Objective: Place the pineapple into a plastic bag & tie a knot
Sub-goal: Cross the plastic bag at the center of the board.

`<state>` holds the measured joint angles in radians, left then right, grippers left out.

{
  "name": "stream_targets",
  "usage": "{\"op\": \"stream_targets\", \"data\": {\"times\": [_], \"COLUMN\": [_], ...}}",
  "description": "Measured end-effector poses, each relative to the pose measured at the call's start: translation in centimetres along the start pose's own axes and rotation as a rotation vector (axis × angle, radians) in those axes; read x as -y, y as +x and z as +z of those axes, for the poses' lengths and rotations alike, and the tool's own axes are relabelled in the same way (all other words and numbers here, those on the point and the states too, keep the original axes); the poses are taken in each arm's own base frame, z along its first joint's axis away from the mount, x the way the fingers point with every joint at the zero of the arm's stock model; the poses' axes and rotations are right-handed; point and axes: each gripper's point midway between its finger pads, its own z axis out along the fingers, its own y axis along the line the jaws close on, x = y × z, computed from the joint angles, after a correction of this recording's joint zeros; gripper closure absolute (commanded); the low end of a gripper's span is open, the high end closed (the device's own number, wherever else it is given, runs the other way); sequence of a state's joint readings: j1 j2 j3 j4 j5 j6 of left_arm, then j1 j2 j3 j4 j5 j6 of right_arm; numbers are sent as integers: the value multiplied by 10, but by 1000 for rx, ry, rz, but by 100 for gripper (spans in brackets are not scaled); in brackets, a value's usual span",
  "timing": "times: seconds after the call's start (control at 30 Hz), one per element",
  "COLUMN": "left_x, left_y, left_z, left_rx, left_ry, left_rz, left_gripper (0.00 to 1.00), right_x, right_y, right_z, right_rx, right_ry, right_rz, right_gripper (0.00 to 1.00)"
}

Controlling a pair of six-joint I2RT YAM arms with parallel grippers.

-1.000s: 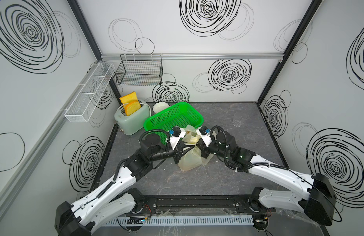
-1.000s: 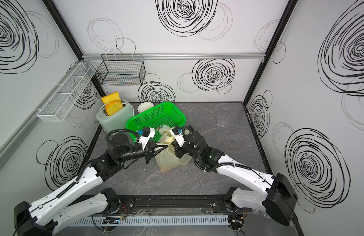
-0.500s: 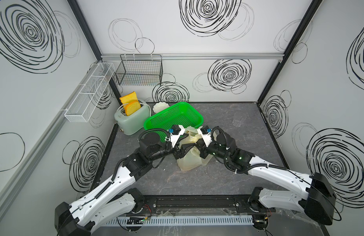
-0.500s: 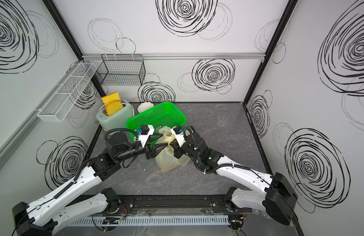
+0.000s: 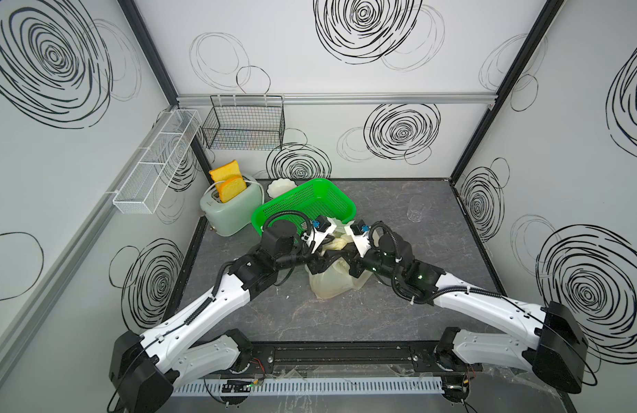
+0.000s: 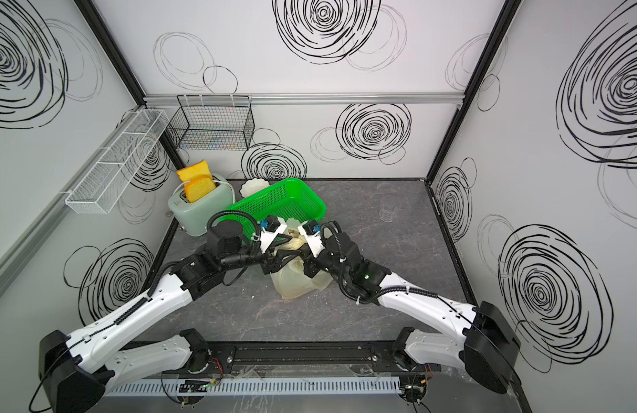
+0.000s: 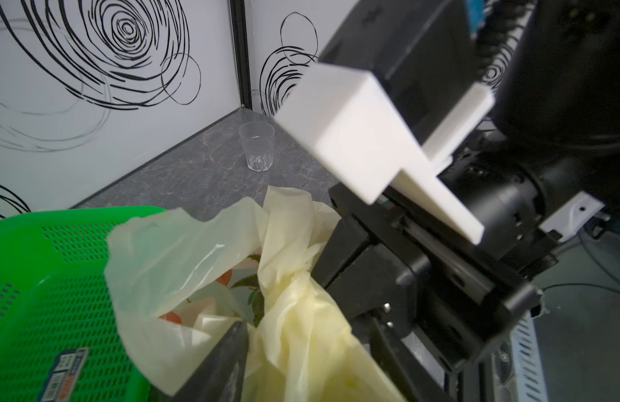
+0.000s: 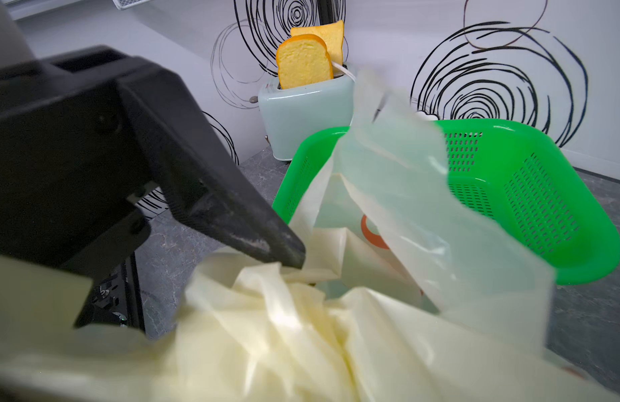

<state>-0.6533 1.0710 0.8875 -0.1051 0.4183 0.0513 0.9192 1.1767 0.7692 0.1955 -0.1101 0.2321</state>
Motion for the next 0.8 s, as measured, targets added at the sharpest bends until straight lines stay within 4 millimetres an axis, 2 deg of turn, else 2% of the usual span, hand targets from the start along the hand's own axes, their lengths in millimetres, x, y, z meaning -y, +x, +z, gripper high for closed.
{"op": "stream_targets", "data": {"times": [0.23, 0.33, 0.37, 0.43, 0.53, 0.6, 0.7, 0.8], "left_x": [1, 2, 3, 2, 1, 1, 2, 4], "left_y": [-1, -1, -1, -1, -2, -3, -6, -7], "left_z": [-1, -1, -1, -1, -1, 0, 1, 2], "left_rx": [2, 3, 3, 5, 6, 11, 22, 25], "left_ry": [16, 24, 26, 24, 17, 14, 8, 3], "left_rz": [-4, -4, -5, -4, -4, 0, 12, 20], "left_gripper": [86, 98, 100, 100, 100, 100, 100, 100], "right_x": [-2, -2, -2, -2, -6, -12, -25, -38], "right_y": [2, 3, 3, 3, 3, 1, -8, -27], "right_z": [1, 1, 1, 1, -1, -9, -31, -59], "right_rx": [-7, -7, -8, -8, -11, -15, 2, 28], "right_ry": [-4, -5, -5, -7, -27, -53, -104, -144], "right_rz": [-5, -6, -8, -13, -25, -37, -52, -51], "right_gripper": [100, 93, 87, 75, 48, 35, 26, 27]}}
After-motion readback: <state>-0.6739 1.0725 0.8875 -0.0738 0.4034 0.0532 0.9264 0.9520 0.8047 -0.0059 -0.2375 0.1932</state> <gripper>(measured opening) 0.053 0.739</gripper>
